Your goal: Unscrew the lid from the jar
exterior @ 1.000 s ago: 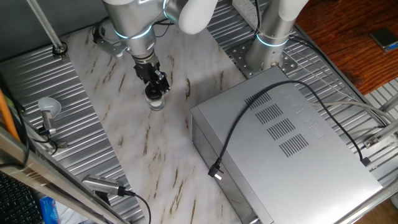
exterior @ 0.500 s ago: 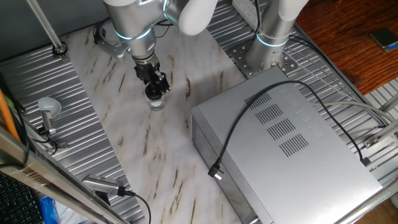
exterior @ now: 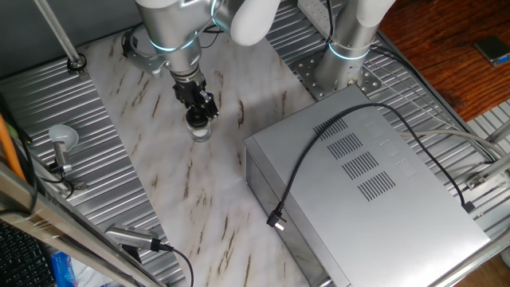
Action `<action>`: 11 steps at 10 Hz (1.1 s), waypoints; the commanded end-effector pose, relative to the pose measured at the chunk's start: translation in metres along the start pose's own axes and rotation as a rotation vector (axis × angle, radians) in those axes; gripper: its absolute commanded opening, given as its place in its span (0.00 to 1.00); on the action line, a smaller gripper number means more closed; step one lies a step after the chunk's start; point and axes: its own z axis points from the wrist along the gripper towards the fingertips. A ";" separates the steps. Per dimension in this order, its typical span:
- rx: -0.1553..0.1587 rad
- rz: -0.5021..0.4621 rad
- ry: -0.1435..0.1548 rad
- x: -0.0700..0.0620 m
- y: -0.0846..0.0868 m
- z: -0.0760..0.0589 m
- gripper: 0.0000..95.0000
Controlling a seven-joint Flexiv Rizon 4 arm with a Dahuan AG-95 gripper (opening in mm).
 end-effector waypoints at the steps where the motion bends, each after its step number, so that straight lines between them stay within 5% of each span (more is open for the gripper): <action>1: 0.002 -0.001 -0.003 -0.001 -0.001 0.001 0.80; 8: 0.003 0.006 -0.008 -0.007 0.002 0.003 0.80; 9: 0.003 0.006 -0.008 -0.007 0.002 0.003 0.60; 11: 0.004 0.006 -0.008 -0.007 0.002 0.003 0.60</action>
